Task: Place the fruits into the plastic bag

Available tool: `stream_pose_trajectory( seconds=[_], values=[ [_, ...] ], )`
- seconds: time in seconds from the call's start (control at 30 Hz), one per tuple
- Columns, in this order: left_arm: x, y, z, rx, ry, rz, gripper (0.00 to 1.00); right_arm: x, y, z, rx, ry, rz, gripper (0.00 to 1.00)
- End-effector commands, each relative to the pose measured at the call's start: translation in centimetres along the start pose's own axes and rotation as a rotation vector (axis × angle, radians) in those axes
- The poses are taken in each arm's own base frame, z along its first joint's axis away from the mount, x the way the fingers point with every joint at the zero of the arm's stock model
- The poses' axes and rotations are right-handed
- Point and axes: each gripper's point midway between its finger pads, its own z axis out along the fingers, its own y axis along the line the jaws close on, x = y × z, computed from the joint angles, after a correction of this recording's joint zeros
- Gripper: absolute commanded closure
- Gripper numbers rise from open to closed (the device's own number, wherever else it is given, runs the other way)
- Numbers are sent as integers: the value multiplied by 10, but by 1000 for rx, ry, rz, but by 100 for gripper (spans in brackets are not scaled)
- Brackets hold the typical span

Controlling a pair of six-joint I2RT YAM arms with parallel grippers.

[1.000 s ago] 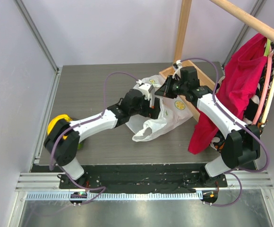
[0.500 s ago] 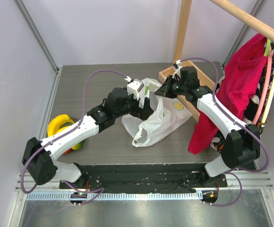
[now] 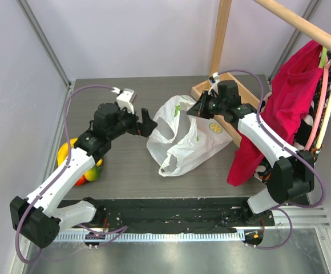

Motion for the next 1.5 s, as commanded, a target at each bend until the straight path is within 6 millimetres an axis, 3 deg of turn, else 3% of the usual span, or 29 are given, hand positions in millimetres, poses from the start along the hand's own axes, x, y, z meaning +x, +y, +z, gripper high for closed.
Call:
stream_pose_trajectory(
  seconds=[0.0, 0.23, 0.33, 0.43, 0.57, 0.63, 0.93, 1.17, 1.47],
  values=[
    [-4, 38, -21, -123, -30, -70, 0, -10, 8, -7, -20, -42, -20, 99],
    [3, 86, -53, -305, -50, -114, 0, -9, 8, -7, -21, -40, -19, 99],
    [14, 125, -71, -505, -40, -181, 0, -9, 7, -7, -20, -39, -22, 99],
    [35, 166, -100, -765, 3, -262, 0, -9, 9, -9, -22, -42, -23, 99],
    [71, 196, -140, -1019, 58, -378, 0, -9, 7, -11, -13, -50, -27, 99],
    [89, 200, -153, -1093, 63, -441, 0, -9, 8, -12, -13, -51, -26, 99],
    [133, 202, -197, -1319, 92, -554, 0, -7, 5, -13, -7, -51, -30, 99],
    [163, 196, -190, -1293, 165, -616, 0, -8, 6, -11, -11, -48, -30, 99],
    [179, 188, -188, -1277, 158, -704, 0, -9, 5, -10, -4, -52, -35, 99]
  ],
)
